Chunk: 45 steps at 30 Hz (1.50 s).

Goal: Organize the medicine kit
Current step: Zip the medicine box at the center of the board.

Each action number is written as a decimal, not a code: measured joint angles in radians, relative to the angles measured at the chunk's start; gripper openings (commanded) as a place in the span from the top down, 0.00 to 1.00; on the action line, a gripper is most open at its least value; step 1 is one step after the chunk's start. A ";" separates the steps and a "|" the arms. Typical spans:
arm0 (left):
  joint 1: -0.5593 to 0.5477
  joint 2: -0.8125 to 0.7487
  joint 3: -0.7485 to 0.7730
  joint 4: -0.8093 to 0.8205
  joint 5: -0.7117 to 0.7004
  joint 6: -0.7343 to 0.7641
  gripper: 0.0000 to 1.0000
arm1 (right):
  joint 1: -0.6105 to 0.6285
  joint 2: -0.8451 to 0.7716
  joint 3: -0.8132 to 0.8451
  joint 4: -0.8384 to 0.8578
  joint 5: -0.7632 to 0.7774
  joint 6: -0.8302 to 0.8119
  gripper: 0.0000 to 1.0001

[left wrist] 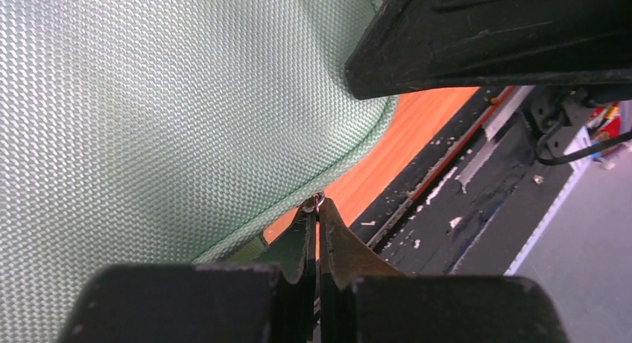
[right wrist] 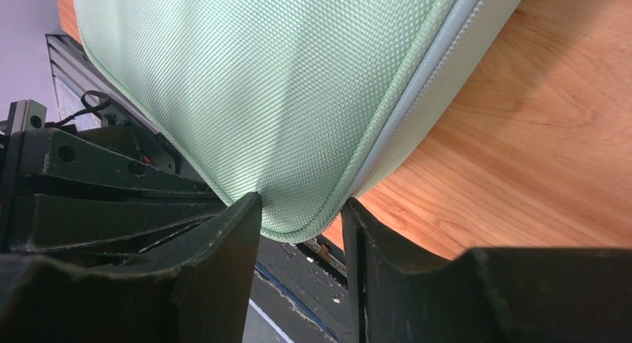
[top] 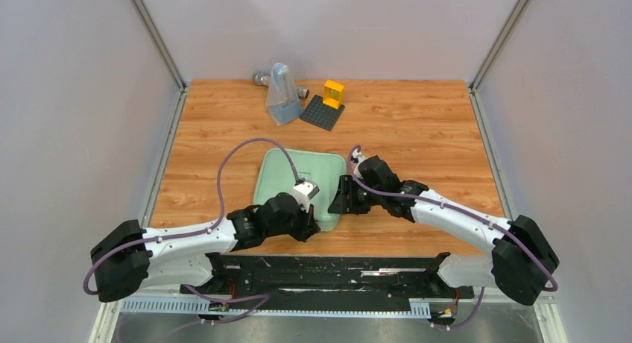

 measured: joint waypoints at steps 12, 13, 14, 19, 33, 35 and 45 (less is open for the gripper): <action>-0.019 -0.184 -0.068 -0.041 -0.060 -0.044 1.00 | -0.066 -0.236 -0.047 -0.070 0.023 -0.055 0.76; -0.020 -0.193 -0.072 -0.055 -0.070 -0.051 1.00 | -0.068 -0.254 -0.056 -0.074 0.036 -0.058 0.81; -0.021 -0.202 -0.077 -0.071 -0.079 -0.056 1.00 | -0.068 -0.266 -0.065 -0.076 0.050 -0.062 0.85; -0.023 -0.239 -0.102 -0.110 -0.109 -0.079 1.00 | -0.068 -0.238 -0.079 -0.121 0.097 -0.069 1.00; -0.015 -0.089 -0.071 -0.016 -0.058 -0.067 1.00 | 0.051 0.191 0.187 -0.172 0.085 -0.165 1.00; -0.021 -0.021 -0.021 -0.009 -0.039 -0.055 1.00 | 0.053 0.193 0.188 -0.185 0.100 -0.180 1.00; -0.041 -0.076 -0.029 0.007 -0.053 -0.077 1.00 | 0.058 0.103 0.120 -0.141 0.046 -0.193 0.90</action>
